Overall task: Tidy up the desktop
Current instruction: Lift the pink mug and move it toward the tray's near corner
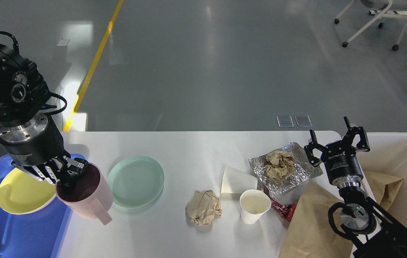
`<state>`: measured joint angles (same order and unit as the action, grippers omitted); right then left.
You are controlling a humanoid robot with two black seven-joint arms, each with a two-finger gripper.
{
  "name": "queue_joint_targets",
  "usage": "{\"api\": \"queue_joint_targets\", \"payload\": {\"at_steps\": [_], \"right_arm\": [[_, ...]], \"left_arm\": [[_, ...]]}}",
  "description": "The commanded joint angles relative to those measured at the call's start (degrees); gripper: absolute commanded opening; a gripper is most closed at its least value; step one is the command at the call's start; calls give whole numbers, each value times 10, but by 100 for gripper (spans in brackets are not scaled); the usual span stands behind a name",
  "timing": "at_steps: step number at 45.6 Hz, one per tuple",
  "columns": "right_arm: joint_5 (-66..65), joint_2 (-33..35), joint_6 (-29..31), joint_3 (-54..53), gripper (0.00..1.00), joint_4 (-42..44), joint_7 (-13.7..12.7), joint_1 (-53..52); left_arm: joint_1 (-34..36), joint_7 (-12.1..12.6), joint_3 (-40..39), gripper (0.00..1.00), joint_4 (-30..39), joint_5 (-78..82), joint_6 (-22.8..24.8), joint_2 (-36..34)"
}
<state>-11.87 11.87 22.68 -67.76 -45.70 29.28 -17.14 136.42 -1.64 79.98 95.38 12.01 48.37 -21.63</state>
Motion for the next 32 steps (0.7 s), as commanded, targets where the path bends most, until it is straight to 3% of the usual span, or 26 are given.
{"api": "queue_joint_targets", "payload": {"at_steps": [1, 11, 21, 32], "right_arm": [[0, 0, 0, 0, 100, 0, 1, 0], [0, 0, 0, 0, 100, 0, 0, 0], [0, 0, 0, 0, 100, 0, 0, 0], [0, 0, 0, 0, 100, -1, 0, 0]], "left_arm": [[74, -34, 23, 0, 18, -26, 37, 23], [133, -102, 44, 0, 46, -36, 64, 69], [115, -103, 64, 0, 38, -39, 52, 61], [48, -95, 98, 0, -9, -20, 50, -15]]}}
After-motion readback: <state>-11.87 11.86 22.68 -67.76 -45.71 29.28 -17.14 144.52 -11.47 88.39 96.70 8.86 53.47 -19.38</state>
